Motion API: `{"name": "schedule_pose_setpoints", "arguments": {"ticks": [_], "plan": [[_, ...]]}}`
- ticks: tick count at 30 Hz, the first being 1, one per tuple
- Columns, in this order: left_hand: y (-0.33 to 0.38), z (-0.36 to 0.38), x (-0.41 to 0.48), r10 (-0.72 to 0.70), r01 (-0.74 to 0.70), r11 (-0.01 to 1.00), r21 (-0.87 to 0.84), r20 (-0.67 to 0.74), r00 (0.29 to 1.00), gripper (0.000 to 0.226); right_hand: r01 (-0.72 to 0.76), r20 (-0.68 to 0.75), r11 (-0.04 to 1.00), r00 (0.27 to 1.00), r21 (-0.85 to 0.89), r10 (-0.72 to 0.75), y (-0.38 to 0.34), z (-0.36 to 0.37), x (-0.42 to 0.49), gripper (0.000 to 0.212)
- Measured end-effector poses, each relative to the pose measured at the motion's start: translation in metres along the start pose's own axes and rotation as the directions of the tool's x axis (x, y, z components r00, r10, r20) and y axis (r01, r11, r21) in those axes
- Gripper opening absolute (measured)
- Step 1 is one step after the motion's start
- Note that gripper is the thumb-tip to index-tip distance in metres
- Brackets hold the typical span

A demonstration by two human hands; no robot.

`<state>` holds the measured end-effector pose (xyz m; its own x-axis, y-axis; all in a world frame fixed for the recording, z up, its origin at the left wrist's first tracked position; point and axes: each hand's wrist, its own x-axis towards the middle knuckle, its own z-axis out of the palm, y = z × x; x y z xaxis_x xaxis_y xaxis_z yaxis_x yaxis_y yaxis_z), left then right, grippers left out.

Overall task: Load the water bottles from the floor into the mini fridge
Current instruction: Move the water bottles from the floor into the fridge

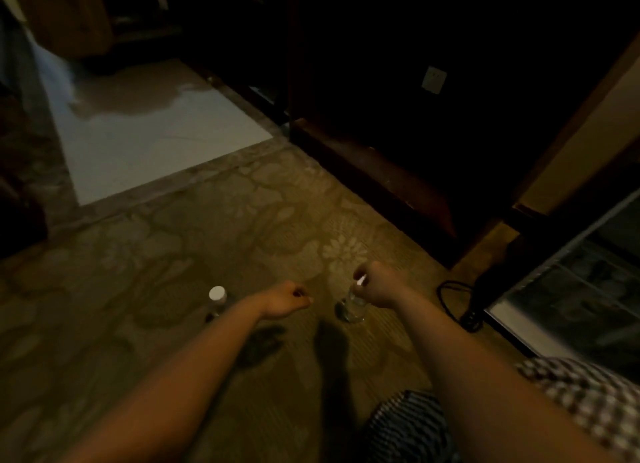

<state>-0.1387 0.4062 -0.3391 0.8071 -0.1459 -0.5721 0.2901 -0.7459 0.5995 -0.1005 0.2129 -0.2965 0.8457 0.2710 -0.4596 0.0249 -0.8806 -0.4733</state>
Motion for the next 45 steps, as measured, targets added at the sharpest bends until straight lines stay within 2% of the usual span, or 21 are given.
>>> {"name": "schedule_pose_setpoints", "arguments": {"ticks": [5, 9, 11, 16, 22, 28, 31, 37, 40, 41, 43, 45], "plan": [[-0.012, 0.044, 0.032, -0.099, 0.088, 0.951, -0.296, -0.021, 0.995, 0.036, -0.125, -0.027, 0.992, 0.992, -0.015, 0.125, 0.032, 0.018, 0.031, 0.042], [-0.008, 0.069, 0.059, -0.126, 0.113, 0.893, -0.435, -0.001, 0.992, 0.053, -0.128, -0.066, 0.992, 0.990, 0.001, 0.128, 0.043, 0.026, 0.053, 0.051], [0.000, 0.079, 0.073, -0.107, 0.086, 0.873, -0.479, -0.017, 0.994, 0.054, -0.141, -0.051, 0.990, 0.989, -0.008, 0.140, 0.052, 0.031, 0.061, 0.052], [0.012, 0.097, 0.101, -0.004, -0.019, 0.872, -0.489, -0.047, 0.999, 0.059, -0.109, 0.023, 0.994, 0.994, -0.031, 0.110, 0.064, 0.040, 0.082, 0.046], [-0.002, 0.118, 0.127, 0.036, -0.071, 0.823, -0.564, -0.073, 0.997, 0.071, -0.087, 0.070, 0.993, 0.993, -0.080, 0.092, 0.062, 0.045, 0.102, 0.030], [0.009, 0.112, 0.114, 0.044, -0.072, 0.818, -0.571, -0.062, 0.997, 0.074, 0.005, 0.056, 0.999, 0.998, -0.043, -0.002, 0.068, 0.032, 0.099, 0.035], [0.017, 0.108, 0.108, 0.032, -0.052, 0.800, -0.598, -0.043, 0.999, 0.064, 0.064, 0.067, 0.998, 0.996, -0.017, -0.062, 0.066, 0.012, 0.093, 0.043], [0.040, 0.098, 0.091, 0.073, -0.173, 0.793, -0.584, -0.190, 0.979, 0.063, 0.161, 0.085, 0.987, 0.984, -0.003, -0.160, 0.047, -0.035, 0.074, 0.038], [0.063, 0.092, 0.079, 0.062, -0.233, 0.803, -0.549, -0.312, 0.948, 0.062, 0.184, 0.043, 0.983, 0.982, -0.025, -0.183, 0.038, -0.058, 0.055, 0.025], [0.070, 0.089, 0.075, 0.065, -0.250, 0.807, -0.535, -0.341, 0.938, 0.061, 0.190, 0.018, 0.981, 0.982, -0.029, -0.189, 0.036, -0.066, 0.047, 0.027], [0.084, 0.080, 0.064, 0.093, -0.262, 0.822, -0.506, -0.334, 0.938, 0.056, 0.210, -0.057, 0.978, 0.976, -0.011, -0.210, 0.036, -0.077, 0.030, 0.037], [0.102, 0.071, 0.049, 0.168, -0.297, 0.844, -0.446, -0.306, 0.937, 0.054, 0.242, -0.170, 0.969, 0.958, 0.041, -0.232, 0.040, -0.088, 0.009, 0.037]]}}
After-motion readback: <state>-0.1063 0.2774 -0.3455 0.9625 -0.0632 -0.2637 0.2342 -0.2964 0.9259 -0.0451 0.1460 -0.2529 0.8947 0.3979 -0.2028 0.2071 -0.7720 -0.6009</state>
